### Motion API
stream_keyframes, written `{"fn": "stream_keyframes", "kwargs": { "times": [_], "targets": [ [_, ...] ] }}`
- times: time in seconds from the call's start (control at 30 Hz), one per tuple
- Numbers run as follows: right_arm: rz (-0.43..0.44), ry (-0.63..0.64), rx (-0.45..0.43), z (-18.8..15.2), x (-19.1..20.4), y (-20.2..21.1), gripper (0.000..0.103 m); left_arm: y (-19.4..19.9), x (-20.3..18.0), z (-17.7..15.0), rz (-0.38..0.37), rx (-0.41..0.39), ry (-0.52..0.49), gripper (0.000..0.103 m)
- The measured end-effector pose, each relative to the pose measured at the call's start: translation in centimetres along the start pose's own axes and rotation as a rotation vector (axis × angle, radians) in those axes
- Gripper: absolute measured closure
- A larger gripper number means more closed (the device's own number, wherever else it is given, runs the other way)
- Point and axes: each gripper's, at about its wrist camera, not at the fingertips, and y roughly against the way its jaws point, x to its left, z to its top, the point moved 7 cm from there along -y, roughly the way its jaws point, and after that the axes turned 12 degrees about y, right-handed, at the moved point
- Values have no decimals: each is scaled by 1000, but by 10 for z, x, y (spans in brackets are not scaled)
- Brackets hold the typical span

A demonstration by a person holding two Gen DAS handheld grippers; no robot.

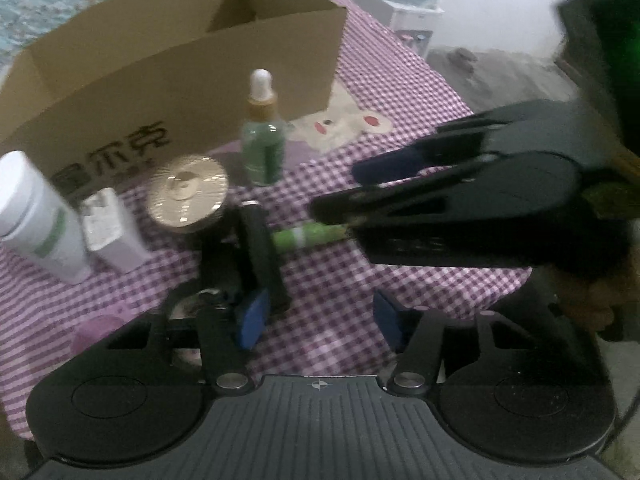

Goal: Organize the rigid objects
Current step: 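Reach the right tool to the green-and-white stick and grasp it, then carry the green stick into the cardboard box and open the right tool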

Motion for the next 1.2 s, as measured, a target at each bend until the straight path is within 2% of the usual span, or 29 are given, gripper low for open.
{"fn": "stream_keyframes", "kwargs": {
  "times": [0.17,0.4,0.6,0.8,0.9,1.2],
  "targets": [
    [82,-90,48,-9,-9,-21,64,-13,-8,0,-25,38,-13,51],
    [182,-272,79,-33,-14,-10,65,-26,-11,0,-39,75,-30,52],
    [277,-367,121,-37,-11,-8,65,-35,-11,4,-36,76,-27,52],
    [279,-356,131,-30,-6,-15,70,-40,-11,11,-19,58,-37,52],
    [292,-380,169,-32,-6,-20,87,-41,-9,15,-16,53,-29,57],
    [338,-492,135,-44,-5,-14,87,-36,-11,14,-2,38,-50,60]
  ]
}}
